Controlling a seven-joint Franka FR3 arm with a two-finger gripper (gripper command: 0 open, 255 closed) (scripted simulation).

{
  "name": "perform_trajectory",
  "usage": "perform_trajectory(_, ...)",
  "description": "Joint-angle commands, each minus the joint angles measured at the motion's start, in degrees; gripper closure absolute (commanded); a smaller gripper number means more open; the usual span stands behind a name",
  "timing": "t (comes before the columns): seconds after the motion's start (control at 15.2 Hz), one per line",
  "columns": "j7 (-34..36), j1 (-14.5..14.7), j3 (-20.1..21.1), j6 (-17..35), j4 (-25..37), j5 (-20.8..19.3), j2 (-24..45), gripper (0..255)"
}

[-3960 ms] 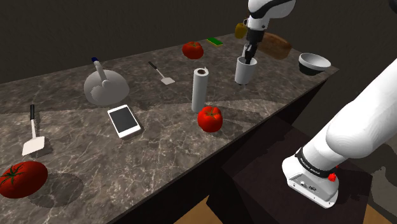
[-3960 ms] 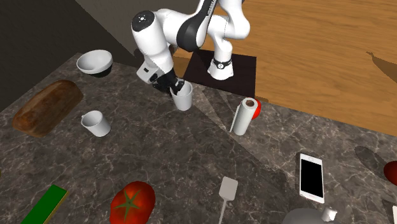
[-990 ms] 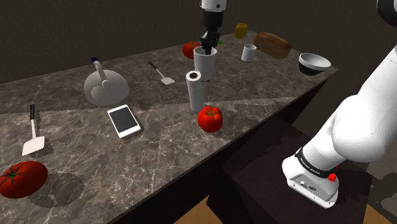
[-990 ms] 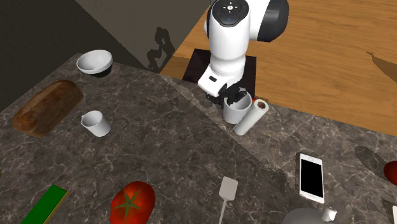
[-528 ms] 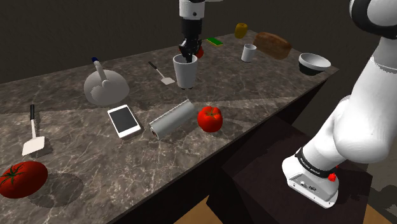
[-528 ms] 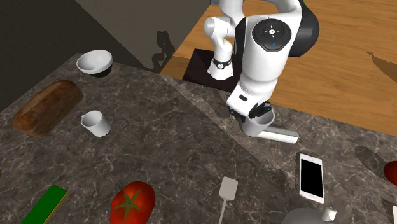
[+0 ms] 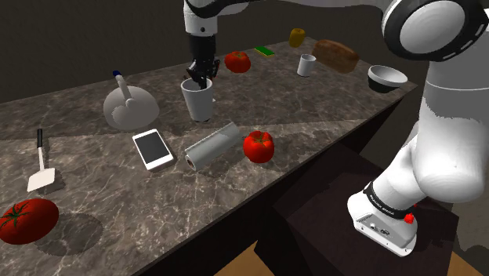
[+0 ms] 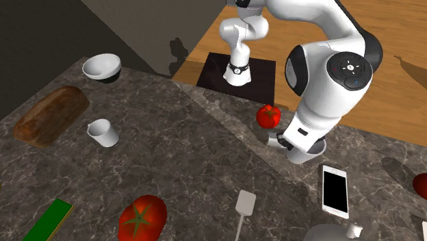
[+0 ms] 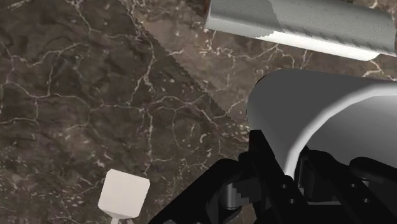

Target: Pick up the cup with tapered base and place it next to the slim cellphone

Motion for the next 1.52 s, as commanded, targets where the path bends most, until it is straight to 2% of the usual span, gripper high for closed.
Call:
perform_trajectory(0.0,2.1,1.5,0.6,-1.0,4.8,-0.3,3.5,255)
perform_trajectory(0.33,6.5,5.0,1.4,-5.1,20.3,-1.1,14.4,255)
perform_trajectory(1.12,5.5,4.9,1.3,4.3,11.2,-0.9,14.8,255)
perform_trajectory(1.45,5.5,4.9,1.3,4.3,11.2,-0.9,14.8,255)
